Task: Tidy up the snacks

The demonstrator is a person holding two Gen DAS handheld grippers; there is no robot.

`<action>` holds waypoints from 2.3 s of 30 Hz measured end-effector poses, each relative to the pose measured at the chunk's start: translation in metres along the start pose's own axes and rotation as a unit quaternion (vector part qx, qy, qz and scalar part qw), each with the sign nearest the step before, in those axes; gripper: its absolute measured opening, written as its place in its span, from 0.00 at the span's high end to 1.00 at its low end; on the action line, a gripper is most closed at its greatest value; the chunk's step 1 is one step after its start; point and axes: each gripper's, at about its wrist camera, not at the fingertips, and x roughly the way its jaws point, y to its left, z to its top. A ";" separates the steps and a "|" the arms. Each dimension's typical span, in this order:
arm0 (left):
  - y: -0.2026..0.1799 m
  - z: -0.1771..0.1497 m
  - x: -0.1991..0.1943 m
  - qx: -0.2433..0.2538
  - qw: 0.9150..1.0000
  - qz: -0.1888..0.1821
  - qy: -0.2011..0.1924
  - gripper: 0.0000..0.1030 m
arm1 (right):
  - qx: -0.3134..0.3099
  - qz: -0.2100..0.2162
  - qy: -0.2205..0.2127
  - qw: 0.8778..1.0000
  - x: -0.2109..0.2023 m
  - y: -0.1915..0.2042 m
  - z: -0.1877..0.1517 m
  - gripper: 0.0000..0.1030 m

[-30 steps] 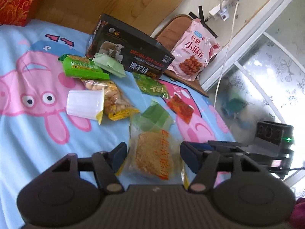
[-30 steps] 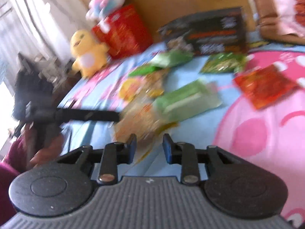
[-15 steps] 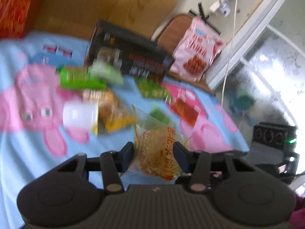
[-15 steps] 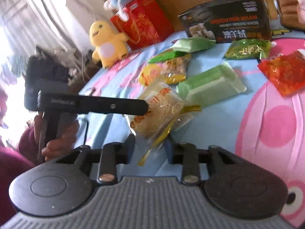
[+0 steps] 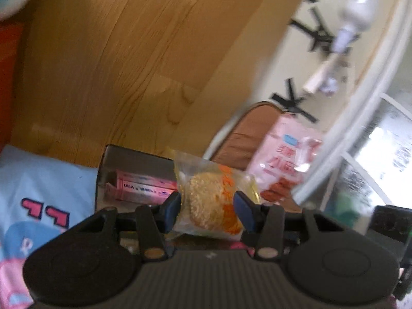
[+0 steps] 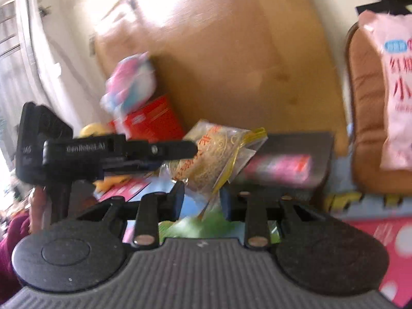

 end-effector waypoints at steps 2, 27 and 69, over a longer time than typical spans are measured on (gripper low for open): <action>0.007 0.001 0.018 -0.011 1.000 0.007 0.014 0.56 | 0.004 -0.033 -0.007 0.999 0.014 -0.015 0.010 0.66; 0.056 -0.064 -0.027 -0.092 0.993 -0.002 0.078 0.52 | 0.236 0.042 0.103 0.965 0.072 -0.021 -0.075 0.84; 0.063 -0.159 -0.133 -0.189 0.979 -0.029 0.077 0.47 | 0.034 0.097 0.072 0.992 -0.067 0.041 -0.119 0.42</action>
